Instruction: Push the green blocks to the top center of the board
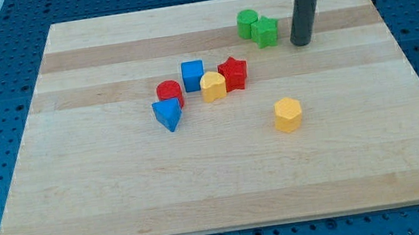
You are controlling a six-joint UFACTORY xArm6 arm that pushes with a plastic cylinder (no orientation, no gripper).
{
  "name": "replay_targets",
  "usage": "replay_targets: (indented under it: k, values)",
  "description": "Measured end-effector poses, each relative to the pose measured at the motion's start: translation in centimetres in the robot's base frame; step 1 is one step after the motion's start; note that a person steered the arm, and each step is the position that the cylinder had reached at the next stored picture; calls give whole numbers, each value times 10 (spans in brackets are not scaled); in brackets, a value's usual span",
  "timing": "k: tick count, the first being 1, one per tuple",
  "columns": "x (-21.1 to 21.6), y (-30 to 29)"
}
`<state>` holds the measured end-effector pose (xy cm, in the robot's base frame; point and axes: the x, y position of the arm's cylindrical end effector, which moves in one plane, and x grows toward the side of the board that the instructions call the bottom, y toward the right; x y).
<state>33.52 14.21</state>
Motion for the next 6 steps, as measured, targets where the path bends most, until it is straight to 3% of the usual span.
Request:
replay_targets:
  k: [6]
  values:
    - [-62,-83]
